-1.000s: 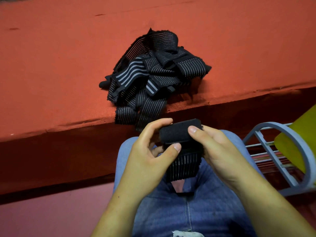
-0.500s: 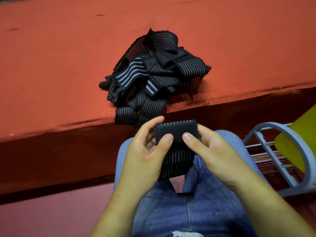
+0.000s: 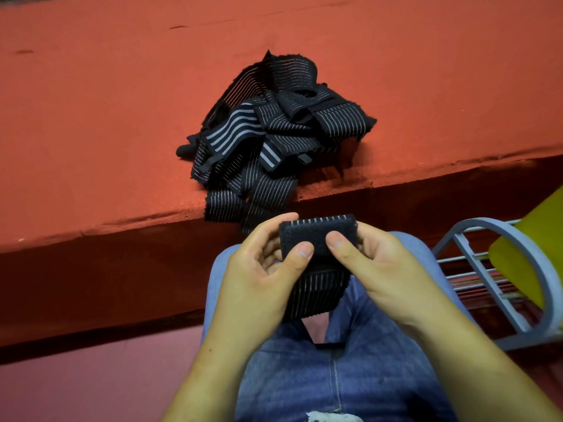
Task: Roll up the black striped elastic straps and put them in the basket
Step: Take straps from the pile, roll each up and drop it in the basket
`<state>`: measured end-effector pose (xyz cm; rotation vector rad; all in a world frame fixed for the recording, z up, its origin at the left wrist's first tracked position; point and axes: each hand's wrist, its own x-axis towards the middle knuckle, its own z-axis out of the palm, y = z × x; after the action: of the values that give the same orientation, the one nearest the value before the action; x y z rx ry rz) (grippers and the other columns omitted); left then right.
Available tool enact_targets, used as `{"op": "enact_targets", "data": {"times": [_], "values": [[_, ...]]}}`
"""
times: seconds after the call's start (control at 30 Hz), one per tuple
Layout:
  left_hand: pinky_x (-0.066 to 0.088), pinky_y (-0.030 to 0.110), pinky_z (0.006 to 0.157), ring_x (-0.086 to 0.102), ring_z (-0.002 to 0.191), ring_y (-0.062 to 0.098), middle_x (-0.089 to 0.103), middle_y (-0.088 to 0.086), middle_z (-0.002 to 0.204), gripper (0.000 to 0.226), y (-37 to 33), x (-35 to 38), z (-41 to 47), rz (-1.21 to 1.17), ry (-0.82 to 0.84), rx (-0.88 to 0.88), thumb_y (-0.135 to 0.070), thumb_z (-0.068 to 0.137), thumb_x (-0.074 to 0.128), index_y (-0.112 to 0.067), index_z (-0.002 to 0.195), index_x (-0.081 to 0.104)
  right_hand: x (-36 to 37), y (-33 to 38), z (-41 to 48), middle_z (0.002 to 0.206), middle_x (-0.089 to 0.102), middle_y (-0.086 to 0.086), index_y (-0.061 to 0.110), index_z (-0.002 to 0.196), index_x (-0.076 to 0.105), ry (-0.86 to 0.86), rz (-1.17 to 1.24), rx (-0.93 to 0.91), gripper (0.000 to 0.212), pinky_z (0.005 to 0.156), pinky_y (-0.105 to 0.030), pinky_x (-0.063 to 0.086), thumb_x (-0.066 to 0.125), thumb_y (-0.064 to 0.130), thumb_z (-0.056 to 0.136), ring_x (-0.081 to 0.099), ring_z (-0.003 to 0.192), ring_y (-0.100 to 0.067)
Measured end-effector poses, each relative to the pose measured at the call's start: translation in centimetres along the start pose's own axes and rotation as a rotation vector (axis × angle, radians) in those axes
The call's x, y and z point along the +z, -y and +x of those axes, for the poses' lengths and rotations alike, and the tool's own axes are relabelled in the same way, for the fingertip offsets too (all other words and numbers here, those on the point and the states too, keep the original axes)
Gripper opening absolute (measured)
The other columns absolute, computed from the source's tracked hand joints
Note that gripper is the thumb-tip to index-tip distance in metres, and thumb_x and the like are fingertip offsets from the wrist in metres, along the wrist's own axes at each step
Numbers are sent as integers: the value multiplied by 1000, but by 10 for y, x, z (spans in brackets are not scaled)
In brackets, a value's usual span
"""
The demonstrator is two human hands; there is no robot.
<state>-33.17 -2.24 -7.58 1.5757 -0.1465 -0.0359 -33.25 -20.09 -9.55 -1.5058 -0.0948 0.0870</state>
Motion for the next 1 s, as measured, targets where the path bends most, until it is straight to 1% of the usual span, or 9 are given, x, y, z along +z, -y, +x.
{"op": "enact_targets", "data": {"times": [0.17,0.27,0.37,0.47,0.53,0.63,0.7,0.9,1.0], "values": [[54,15,82,74,100,9,77,-3,109,44,1,-1,0,3,-19,20,-24,81,73,-17,124,67,1,4,-2,112,80,-7,18,116,75,21,33,89,43,99,-38,59,63,47,86,76,109,-23],[54,15,83,73,101,9,77,-4,109,41,0,-4,0,29,-43,42,-24,83,73,-20,123,67,0,5,-3,111,80,-11,16,117,75,24,37,143,49,101,-46,58,60,53,88,76,109,-28],[55,19,88,73,103,9,76,-8,109,39,-2,-7,2,86,-64,64,-28,85,74,-26,123,67,1,5,-3,112,79,-15,14,115,76,9,2,165,60,105,-58,53,60,68,94,73,112,-35],[55,29,95,72,107,11,76,-10,111,36,-2,-8,2,115,-72,69,-29,89,78,-31,123,66,2,4,-1,114,78,-16,13,115,76,11,19,168,73,108,-63,49,60,77,84,72,115,-37],[55,30,96,72,108,12,76,-8,112,37,-2,-7,1,105,-79,72,-28,88,78,-31,123,66,2,4,-1,116,78,-16,17,116,77,28,25,193,80,109,-64,48,62,86,79,72,116,-37],[56,23,89,72,107,12,75,-6,111,36,-3,-6,0,80,-71,80,-21,87,76,-30,121,67,1,7,-1,116,79,-10,29,114,80,66,51,214,63,111,-59,48,56,79,86,74,115,-28],[54,17,84,72,103,11,74,-6,110,35,-4,-6,0,65,-54,81,-10,89,76,-28,118,68,0,8,-2,116,79,-9,31,115,80,77,66,226,60,113,-57,48,53,77,87,73,116,-26],[55,21,88,70,110,15,73,-2,114,39,0,-6,2,55,-16,129,4,88,74,-28,110,70,-1,7,0,119,78,-11,30,118,79,97,128,234,85,113,-58,48,60,95,66,72,119,-30],[55,23,94,68,115,15,73,-3,117,40,1,-6,1,64,5,148,8,87,73,-25,110,71,-2,6,1,119,78,-11,30,116,79,96,128,242,88,114,-60,45,61,97,62,71,120,-31]]}}
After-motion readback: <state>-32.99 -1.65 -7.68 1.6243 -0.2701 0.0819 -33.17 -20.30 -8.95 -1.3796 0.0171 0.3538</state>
